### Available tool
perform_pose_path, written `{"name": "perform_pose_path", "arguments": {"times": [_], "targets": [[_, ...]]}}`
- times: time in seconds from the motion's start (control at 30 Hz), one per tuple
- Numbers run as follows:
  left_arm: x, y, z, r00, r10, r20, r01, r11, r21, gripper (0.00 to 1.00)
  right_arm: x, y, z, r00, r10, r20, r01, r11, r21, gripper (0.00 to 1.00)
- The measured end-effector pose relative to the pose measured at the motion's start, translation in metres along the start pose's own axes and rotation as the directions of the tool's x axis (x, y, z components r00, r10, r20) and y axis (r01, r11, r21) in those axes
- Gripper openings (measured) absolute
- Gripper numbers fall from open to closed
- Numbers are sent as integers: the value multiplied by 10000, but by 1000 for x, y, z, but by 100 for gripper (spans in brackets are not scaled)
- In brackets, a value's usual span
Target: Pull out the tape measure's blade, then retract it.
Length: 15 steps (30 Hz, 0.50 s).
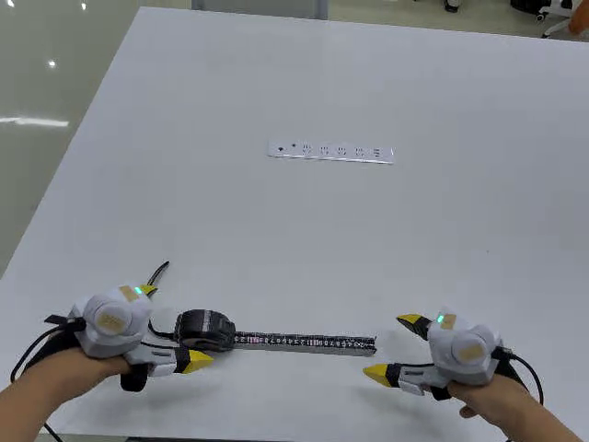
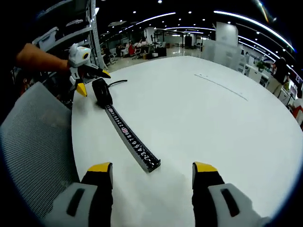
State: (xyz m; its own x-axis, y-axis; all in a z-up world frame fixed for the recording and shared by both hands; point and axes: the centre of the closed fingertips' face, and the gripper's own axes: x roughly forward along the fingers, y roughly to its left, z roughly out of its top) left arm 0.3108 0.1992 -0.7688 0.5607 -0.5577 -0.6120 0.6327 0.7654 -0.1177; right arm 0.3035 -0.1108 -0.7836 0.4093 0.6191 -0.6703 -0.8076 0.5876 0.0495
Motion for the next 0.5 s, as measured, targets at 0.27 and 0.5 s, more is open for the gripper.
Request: {"name": "perform_pose_path", "arguments": {"times": [0.27, 0.5], "targets": [[-32, -2, -13, 9942, 916, 572, -895, 9952, -385, 100, -34, 10, -12, 9950, -861, 504, 850, 9961, 232, 76], [-59, -5, -6, 9847, 1359, 1092, -1295, 9895, -641, 100, -57, 9, -20, 9897, -1359, 455, 1332, 9894, 573, 83]]}}
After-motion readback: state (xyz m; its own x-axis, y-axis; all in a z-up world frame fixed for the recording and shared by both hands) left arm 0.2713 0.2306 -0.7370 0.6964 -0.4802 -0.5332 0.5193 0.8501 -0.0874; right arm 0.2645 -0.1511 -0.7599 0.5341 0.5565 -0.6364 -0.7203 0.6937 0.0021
